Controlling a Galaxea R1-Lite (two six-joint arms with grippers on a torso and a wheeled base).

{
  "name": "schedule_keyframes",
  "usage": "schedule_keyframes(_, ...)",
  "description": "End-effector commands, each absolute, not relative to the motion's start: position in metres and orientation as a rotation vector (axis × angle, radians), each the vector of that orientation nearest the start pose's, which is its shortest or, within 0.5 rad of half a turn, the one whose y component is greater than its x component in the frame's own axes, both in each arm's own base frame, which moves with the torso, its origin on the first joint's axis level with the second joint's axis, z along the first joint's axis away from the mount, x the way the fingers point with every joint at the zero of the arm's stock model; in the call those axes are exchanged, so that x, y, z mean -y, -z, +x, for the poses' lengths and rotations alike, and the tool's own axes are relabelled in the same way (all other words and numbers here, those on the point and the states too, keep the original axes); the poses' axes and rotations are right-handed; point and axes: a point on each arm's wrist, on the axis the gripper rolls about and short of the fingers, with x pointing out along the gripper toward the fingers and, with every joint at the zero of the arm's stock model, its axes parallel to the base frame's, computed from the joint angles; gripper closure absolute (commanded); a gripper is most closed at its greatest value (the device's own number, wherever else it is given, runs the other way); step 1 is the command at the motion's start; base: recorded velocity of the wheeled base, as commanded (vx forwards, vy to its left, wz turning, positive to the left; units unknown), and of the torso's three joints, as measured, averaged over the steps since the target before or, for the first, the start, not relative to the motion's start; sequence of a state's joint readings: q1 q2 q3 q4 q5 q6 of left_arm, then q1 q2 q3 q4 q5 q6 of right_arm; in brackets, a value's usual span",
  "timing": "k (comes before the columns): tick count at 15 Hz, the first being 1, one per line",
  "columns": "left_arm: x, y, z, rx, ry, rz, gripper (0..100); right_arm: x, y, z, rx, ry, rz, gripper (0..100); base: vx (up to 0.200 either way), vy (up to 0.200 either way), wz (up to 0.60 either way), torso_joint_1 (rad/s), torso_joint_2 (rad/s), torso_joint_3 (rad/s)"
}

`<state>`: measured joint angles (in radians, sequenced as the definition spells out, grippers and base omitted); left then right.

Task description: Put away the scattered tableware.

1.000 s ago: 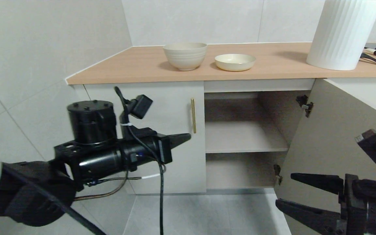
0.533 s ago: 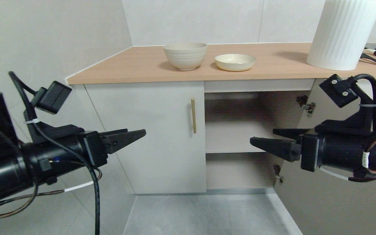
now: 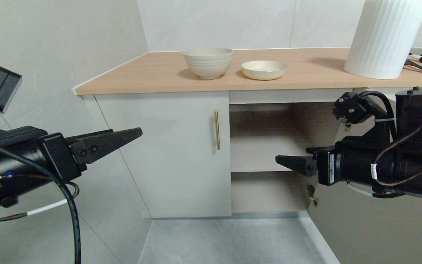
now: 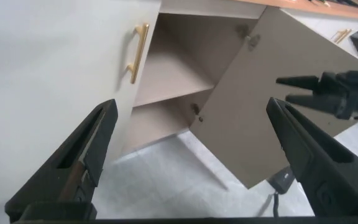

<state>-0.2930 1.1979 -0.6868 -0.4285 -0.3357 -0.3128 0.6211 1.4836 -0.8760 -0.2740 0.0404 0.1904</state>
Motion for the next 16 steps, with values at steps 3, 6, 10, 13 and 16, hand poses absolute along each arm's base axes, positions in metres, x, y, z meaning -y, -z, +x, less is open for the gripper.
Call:
schedule_keyframes(3,0.058,-0.25,0.175,-0.185,0.596,-0.304,0,-0.152,-0.231,0.207,-0.398,-0.63,0.083,0,0.0,0.0,0.0,0.0,0.0,0.0)
schedule_keyframes(6,0.058,-0.245,0.183,-0.204,0.581,-0.288,0,-0.155,-0.236,0.195,-0.39,-0.668,0.084,0,0.2,0.0,0.0,0.001,0.0,0.002)
schedule_keyframes(10,0.058,-0.245,0.183,-0.204,0.582,-0.286,0,-0.149,-0.233,0.191,-0.401,-0.669,0.079,0,0.2,0.0,0.0,0.008,0.0,0.002)
schedule_keyframes(13,0.058,-0.245,0.183,-0.207,0.582,-0.286,0,-0.151,-0.231,0.194,-0.399,-0.666,0.078,0,0.2,0.0,0.0,0.007,0.0,0.004)
schedule_keyframes(16,0.058,-0.245,0.182,-0.204,0.582,-0.286,0,-0.151,-0.231,0.194,-0.4,-0.668,0.076,0,0.2,0.0,0.0,0.002,0.0,0.004)
